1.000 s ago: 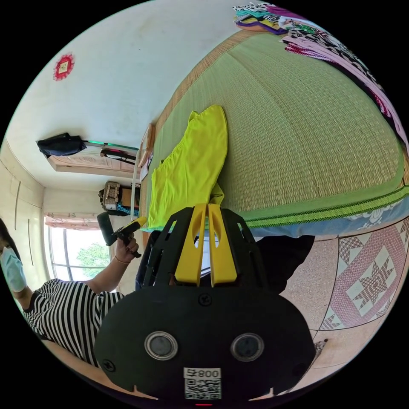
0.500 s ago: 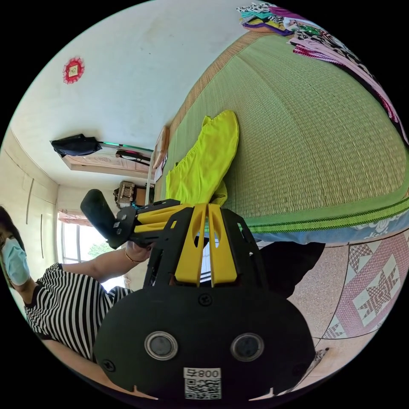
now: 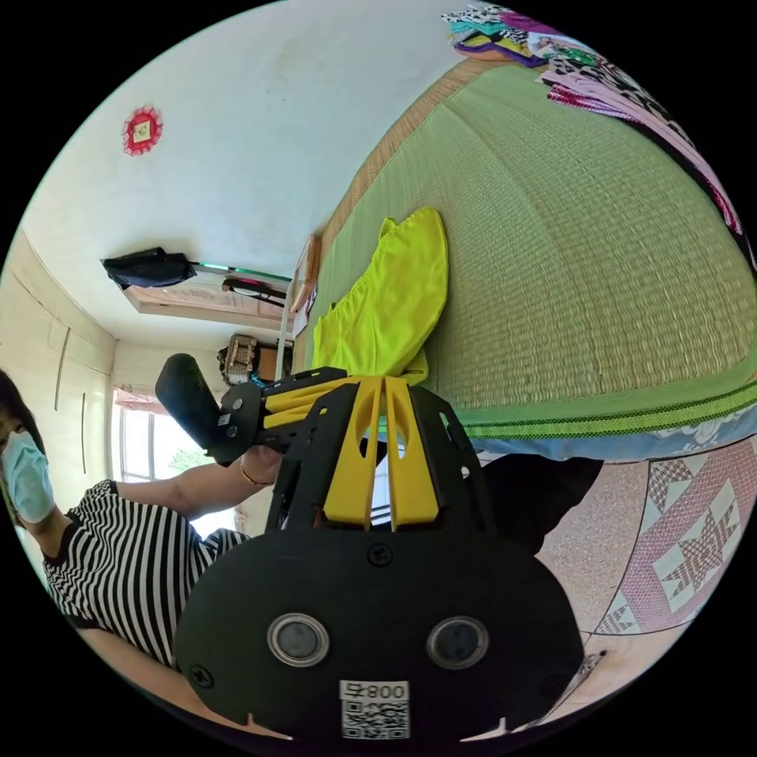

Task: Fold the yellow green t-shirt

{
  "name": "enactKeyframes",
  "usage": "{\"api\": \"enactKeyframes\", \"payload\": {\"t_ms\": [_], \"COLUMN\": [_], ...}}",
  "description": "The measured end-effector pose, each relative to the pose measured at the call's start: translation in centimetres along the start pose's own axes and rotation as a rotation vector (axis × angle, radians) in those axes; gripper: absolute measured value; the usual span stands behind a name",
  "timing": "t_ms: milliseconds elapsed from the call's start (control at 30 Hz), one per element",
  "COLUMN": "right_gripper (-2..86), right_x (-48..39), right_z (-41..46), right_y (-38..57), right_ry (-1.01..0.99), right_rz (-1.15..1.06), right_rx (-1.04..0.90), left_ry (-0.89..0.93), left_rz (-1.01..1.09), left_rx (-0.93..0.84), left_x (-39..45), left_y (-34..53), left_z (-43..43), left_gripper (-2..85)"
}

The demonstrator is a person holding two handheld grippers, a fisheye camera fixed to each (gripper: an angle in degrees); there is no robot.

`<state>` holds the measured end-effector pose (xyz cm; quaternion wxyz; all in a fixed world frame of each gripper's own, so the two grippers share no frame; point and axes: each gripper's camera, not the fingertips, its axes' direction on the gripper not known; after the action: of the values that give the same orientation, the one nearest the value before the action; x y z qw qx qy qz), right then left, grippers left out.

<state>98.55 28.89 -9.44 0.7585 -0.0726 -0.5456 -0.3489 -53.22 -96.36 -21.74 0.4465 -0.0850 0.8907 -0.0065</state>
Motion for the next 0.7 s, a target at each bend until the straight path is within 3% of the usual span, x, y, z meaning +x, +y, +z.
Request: {"api": "enactKeyframes", "payload": {"t_ms": [300, 700], "right_gripper": [5.2, 8.9], "right_x": [3.0, 4.7], "right_z": [-0.8, 2.8], "right_y": [-5.1, -15.0], "right_ry": [-0.034, -0.036], "right_rz": [0.105, 0.175], "right_rx": [0.047, 0.023], "left_ry": [0.113, 0.163], "left_rz": [-0.132, -0.154], "left_rx": [0.067, 0.08], "left_x": [-1.5, -2.1], "left_y": [-1.2, -3.1], "left_z": [2.4, 4.6], "left_gripper": [0.7, 0.6]}}
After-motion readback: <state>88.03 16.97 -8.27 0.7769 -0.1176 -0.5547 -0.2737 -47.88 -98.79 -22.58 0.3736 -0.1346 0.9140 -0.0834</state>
